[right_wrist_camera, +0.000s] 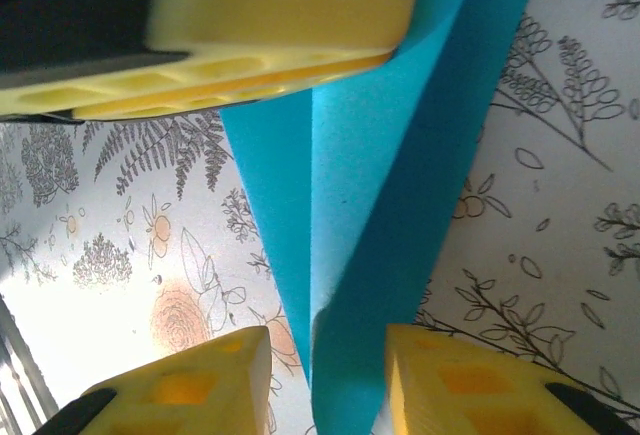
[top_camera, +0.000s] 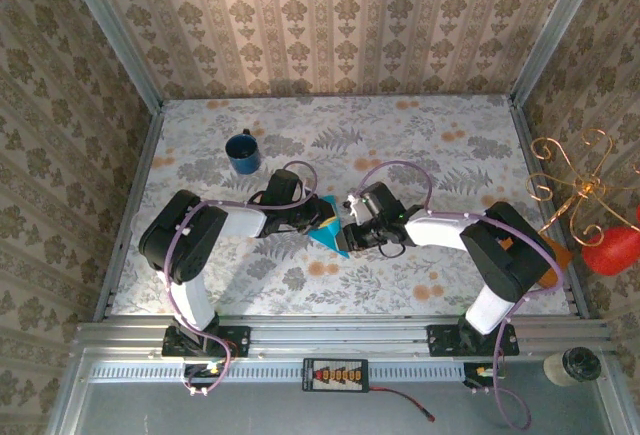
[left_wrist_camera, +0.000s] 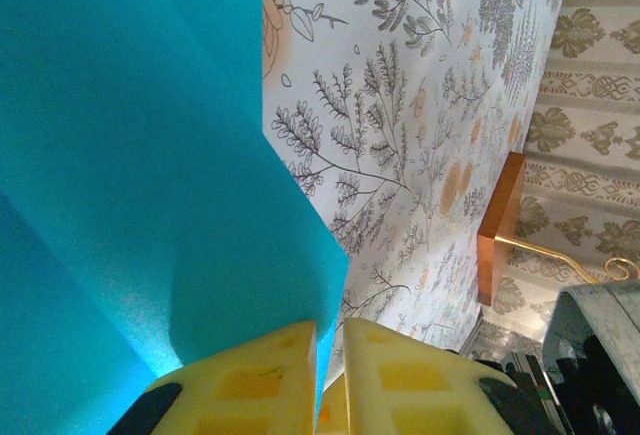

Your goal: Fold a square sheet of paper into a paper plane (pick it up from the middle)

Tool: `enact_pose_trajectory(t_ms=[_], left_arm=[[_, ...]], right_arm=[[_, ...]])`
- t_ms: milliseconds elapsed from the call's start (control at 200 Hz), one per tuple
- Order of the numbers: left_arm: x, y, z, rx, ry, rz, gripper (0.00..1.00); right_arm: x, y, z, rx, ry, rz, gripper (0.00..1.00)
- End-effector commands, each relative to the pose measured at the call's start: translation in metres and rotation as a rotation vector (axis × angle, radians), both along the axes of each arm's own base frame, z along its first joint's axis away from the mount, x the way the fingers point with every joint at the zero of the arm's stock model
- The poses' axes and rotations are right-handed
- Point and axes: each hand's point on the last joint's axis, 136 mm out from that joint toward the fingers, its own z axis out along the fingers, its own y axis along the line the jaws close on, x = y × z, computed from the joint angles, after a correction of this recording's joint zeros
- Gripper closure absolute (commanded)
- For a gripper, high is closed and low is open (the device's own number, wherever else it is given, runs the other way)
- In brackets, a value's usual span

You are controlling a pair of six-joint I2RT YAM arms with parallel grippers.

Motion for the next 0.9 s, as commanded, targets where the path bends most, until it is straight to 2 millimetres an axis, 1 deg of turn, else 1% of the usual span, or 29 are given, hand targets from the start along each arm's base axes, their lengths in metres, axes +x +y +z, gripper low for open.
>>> enact_pose_trajectory(t_ms=[0,170,415,650,800,895], left_arm=[[0.003,-0.002,0.001,-0.001,-0.003,-0.01,0.85],[0.003,-0.002,0.002,-0.001,-0.003,-0.005,0.86],[0.005,-0.001,0.002,0.002,0.0,0.0,0.86],[0.006,-0.001,0.003,0.0,0.001,0.005,0.85],[0.007,0.0,0.003,0.0,0.001,0.009,0.86],[0.008,0.0,0.003,-0.001,0.0,0.01,0.86]], right_arm=[[0.004,0.004,0.002,-0.034,-0.033,0.016,0.64],[0.004,0.006,-0.001,-0.07,-0.053,0.021,0.64],[0.007,0.003,-0.009,-0.152,-0.1,0.02,0.65],[0.004,0.002,-0.016,-0.195,-0.124,0.036,0.67],[0.003,0.001,-0.02,-0.21,-0.14,0.036,0.69],[0.001,-0.002,-0.023,-0.216,-0.137,0.038,0.72]])
